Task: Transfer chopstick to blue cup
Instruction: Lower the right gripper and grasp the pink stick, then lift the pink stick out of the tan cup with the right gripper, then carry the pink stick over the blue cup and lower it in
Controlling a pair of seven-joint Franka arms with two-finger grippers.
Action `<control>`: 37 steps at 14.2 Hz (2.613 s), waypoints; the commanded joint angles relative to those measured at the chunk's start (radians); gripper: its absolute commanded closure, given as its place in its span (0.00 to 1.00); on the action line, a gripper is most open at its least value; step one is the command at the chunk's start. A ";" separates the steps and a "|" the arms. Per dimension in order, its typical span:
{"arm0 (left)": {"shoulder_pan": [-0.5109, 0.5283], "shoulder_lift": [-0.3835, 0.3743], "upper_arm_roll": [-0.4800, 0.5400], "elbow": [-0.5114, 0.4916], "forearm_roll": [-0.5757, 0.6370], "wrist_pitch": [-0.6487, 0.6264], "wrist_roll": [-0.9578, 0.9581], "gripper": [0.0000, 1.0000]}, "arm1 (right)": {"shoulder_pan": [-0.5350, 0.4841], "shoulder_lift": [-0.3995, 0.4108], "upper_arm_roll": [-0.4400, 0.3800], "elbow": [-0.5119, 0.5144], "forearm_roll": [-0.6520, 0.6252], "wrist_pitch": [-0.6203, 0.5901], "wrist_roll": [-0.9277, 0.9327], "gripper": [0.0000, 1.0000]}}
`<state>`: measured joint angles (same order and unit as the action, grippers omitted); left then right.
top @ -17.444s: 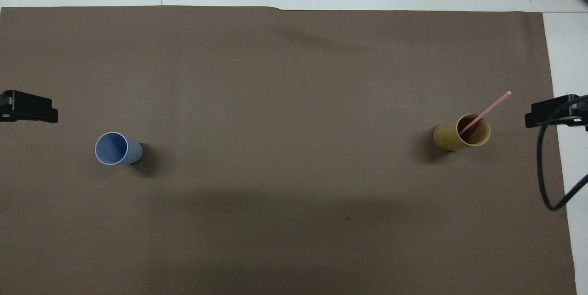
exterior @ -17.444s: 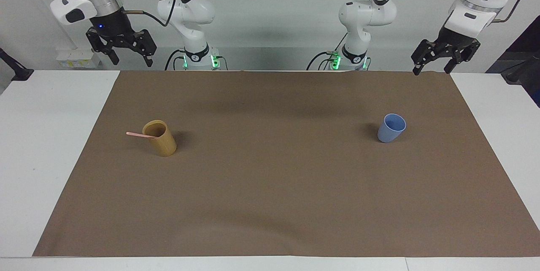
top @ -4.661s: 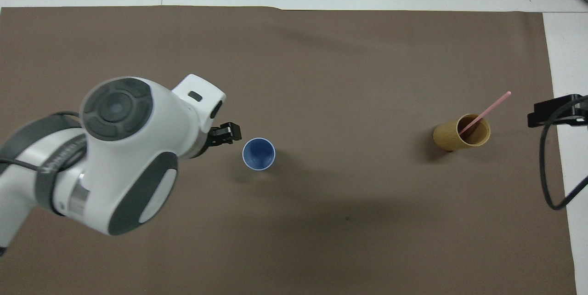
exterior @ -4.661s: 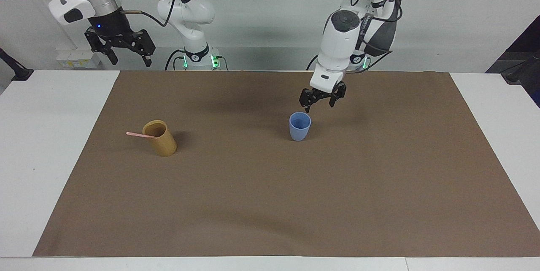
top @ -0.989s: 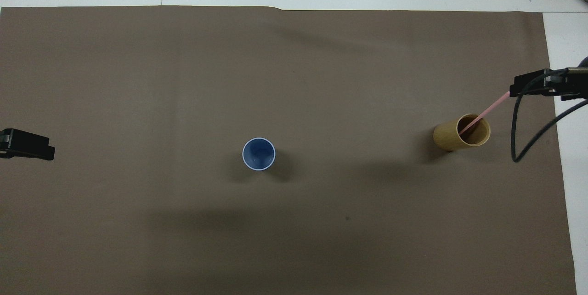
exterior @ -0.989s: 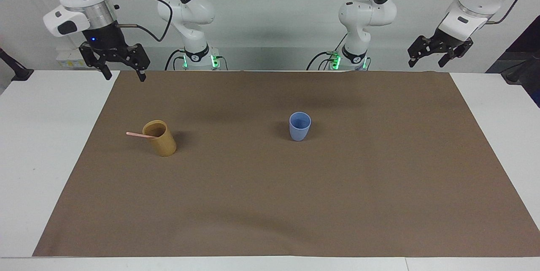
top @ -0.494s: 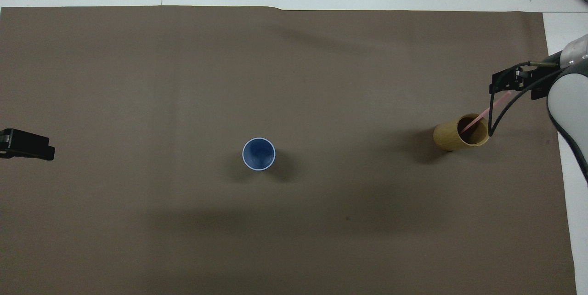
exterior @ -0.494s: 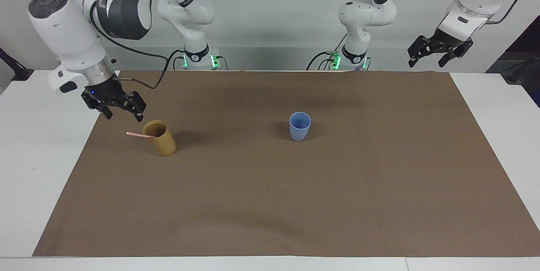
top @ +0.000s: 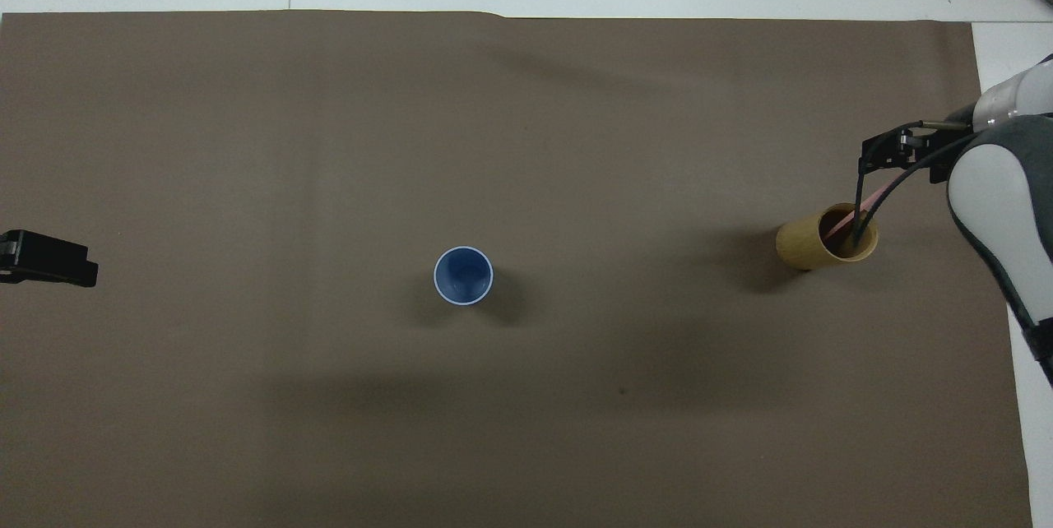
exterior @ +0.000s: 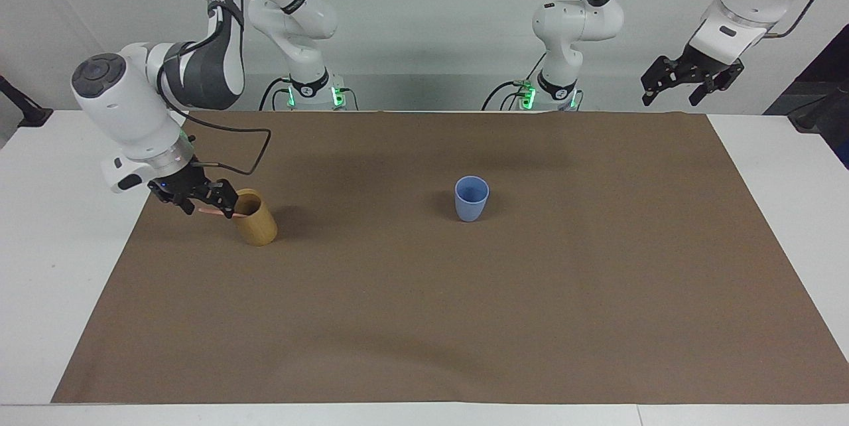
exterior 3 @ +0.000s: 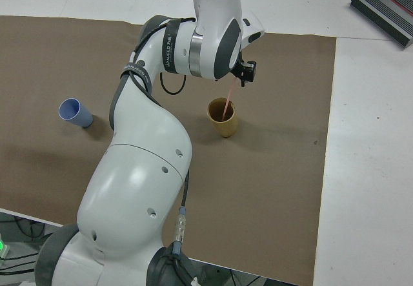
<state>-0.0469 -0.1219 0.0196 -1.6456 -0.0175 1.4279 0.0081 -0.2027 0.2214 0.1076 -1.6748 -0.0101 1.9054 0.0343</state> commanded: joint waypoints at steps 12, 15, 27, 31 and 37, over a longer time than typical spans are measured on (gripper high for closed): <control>0.010 -0.007 -0.006 0.009 0.005 -0.010 0.009 0.00 | -0.023 -0.126 0.003 -0.022 0.062 -0.034 -0.008 1.00; 0.010 -0.007 -0.006 0.009 0.005 -0.009 0.009 0.00 | -0.004 -0.212 0.004 -0.014 0.061 -0.060 0.015 1.00; 0.010 -0.007 -0.006 0.009 0.005 -0.010 0.009 0.00 | 0.347 -0.263 0.073 0.061 0.085 -0.066 0.542 1.00; 0.010 -0.007 -0.006 0.009 0.005 -0.010 0.009 0.00 | 0.468 -0.240 0.073 0.073 0.082 -0.036 0.749 1.00; 0.010 -0.007 -0.006 0.009 0.005 -0.010 0.009 0.00 | 0.664 -0.113 0.073 0.104 -0.042 0.046 0.989 1.00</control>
<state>-0.0469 -0.1219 0.0195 -1.6456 -0.0175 1.4279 0.0081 0.4237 0.0432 0.1862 -1.6166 -0.0044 1.9402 0.9658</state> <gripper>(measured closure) 0.000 0.916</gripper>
